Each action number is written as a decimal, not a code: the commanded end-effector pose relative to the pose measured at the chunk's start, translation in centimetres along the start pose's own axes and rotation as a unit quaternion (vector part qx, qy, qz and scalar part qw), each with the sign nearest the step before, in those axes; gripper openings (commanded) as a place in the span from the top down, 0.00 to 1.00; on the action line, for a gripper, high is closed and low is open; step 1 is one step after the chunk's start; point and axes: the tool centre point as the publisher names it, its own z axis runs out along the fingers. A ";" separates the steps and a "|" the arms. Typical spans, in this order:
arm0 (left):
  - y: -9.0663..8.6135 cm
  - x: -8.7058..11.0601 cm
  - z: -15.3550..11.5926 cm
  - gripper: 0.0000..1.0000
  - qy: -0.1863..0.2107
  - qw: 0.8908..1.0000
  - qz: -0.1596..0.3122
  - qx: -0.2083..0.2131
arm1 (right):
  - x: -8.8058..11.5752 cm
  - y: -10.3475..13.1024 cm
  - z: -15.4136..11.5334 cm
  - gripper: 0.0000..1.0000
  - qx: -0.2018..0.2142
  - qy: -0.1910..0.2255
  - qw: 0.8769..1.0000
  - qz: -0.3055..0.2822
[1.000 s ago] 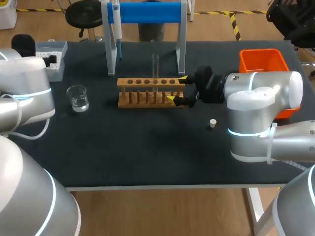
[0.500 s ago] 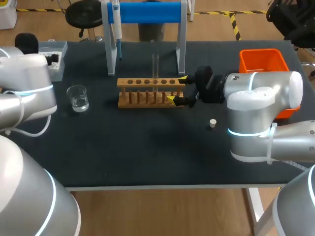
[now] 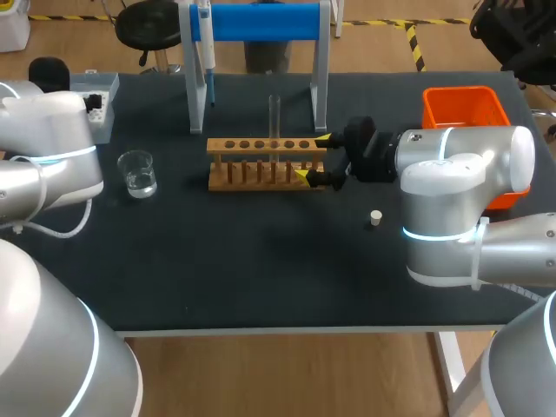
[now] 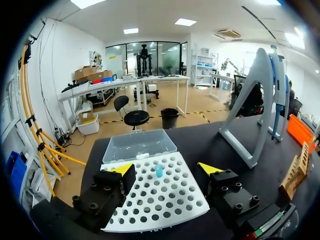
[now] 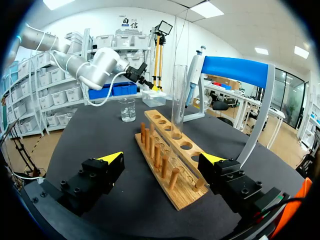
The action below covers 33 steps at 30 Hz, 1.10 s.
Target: Invert the test tube, pick up the pipette, mount the tip to pipette, aspirate from beaker and dispense into the tube, eject the tip, return the pipette, and cap with the stopper.
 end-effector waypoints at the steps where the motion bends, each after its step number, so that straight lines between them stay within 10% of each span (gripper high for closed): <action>1: 0.0 -0.1 0.5 0.22 -0.003 1.000 0.001 0.000 | 0.0 0.0 0.1 0.00 0.000 0.000 1.000 0.000; 33: -0.1 -0.3 1.6 0.40 0.005 1.000 0.006 0.003 | 0.0 0.0 0.1 0.00 0.000 0.000 1.000 0.000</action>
